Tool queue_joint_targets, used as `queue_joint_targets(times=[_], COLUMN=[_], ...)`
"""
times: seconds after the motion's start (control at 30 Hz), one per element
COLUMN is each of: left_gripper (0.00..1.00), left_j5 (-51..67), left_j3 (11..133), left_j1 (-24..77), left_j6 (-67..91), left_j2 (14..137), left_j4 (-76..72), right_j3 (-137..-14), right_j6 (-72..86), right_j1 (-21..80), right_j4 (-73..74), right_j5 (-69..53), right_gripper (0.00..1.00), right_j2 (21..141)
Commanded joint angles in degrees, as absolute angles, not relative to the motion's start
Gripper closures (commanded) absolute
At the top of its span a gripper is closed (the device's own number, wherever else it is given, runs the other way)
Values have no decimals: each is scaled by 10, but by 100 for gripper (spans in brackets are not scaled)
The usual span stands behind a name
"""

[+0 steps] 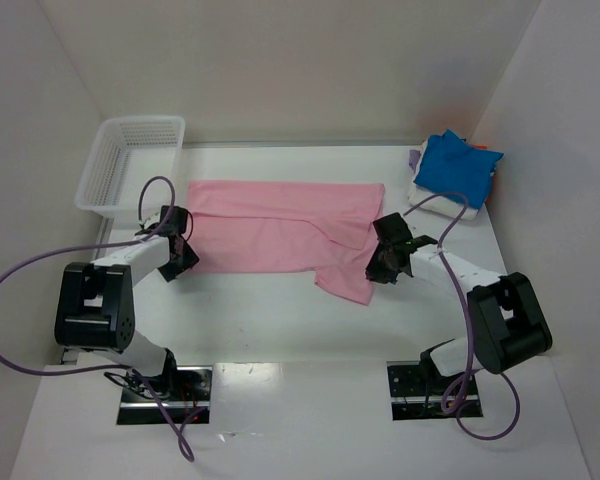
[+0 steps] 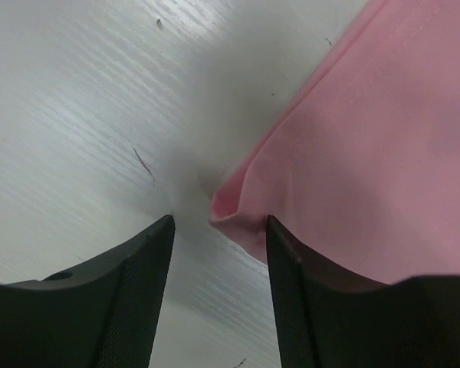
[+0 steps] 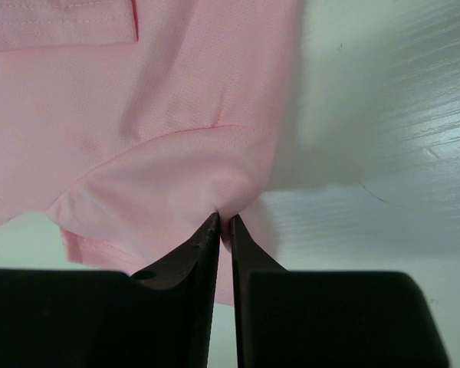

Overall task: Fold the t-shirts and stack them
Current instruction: Grap the side of the flattened tshirt closest away from the robot with both arms

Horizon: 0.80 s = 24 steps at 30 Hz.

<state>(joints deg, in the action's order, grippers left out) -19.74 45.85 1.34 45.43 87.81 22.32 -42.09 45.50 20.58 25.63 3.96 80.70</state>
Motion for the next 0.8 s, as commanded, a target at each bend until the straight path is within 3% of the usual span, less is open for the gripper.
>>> queue_joint_targets(times=[0.0, 0.1, 0.37, 0.6, 0.77], left_gripper=[47, 70, 99, 100, 100], left_j5=[-215, -211, -201, -189, -180], left_j3=[479, 479, 484, 484, 489], left_j1=[14, 14, 18, 31, 31], left_j6=[458, 458, 452, 447, 440], left_j2=[895, 895, 890, 816, 770], left_j4=[217, 217, 217, 238, 255], right_j3=[-421, -417, -410, -410, -405], right_j6=[452, 457, 463, 469, 475], right_j1=[204, 204, 204, 189, 189], right_j4=[251, 251, 258, 281, 296], right_j5=[46, 46, 51, 62, 62], right_gripper=[85, 88, 90, 99, 100], right_j2=[789, 789, 774, 729, 695])
